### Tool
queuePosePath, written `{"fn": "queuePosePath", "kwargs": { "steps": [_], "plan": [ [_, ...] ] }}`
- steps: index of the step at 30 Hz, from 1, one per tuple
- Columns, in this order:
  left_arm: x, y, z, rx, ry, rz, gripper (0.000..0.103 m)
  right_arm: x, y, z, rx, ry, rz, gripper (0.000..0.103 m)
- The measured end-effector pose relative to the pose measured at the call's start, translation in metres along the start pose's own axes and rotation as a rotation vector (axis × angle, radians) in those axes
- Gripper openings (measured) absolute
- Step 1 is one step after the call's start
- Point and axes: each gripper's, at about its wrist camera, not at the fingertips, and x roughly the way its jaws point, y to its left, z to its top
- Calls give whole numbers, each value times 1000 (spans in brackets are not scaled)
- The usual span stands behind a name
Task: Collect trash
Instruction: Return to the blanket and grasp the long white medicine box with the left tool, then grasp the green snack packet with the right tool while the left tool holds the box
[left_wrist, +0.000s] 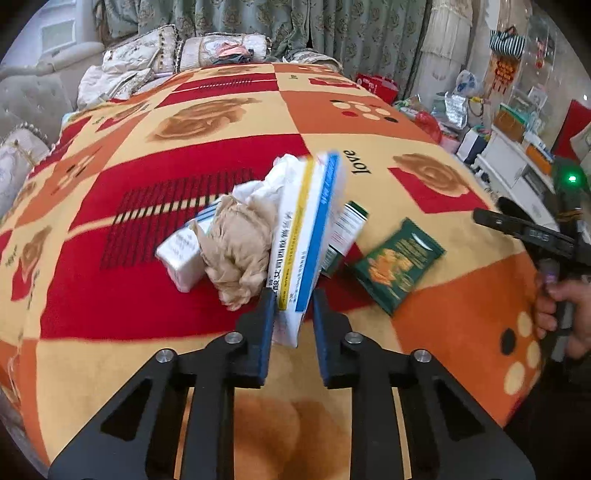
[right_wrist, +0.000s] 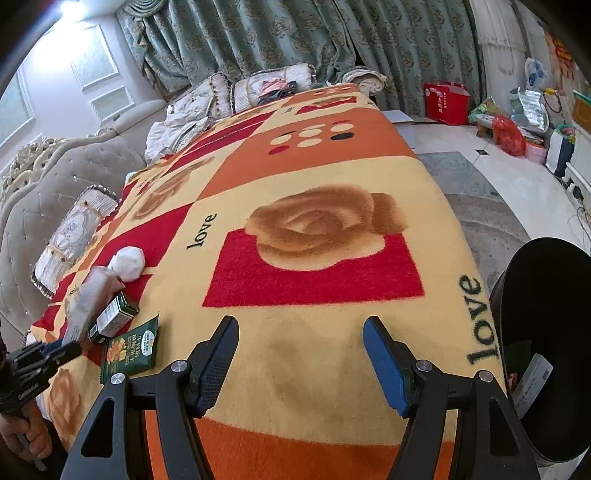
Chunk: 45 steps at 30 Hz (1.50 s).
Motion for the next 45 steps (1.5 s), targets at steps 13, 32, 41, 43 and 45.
{"fn": "queuePosePath", "kwargs": {
  "steps": [13,32,41,43,45],
  "plan": [
    [-65,-6,-40,-166,-22,-191,15,-1,6,-2,-21,-3,-11,67],
    [-7,-25,-27,-83,19,-40,18,20,94,-16,-227,97,261,68],
    [-30,-5,-29,-120,-79,83,16,31,132,-19,-374,100,210,75],
    [-31,-6,-30,-109,-79,89,16,30,135,-20,-406,98,206,75],
    [-31,-10,-31,-96,-78,92,16,29,136,-22,-458,108,203,75]
  ]
}}
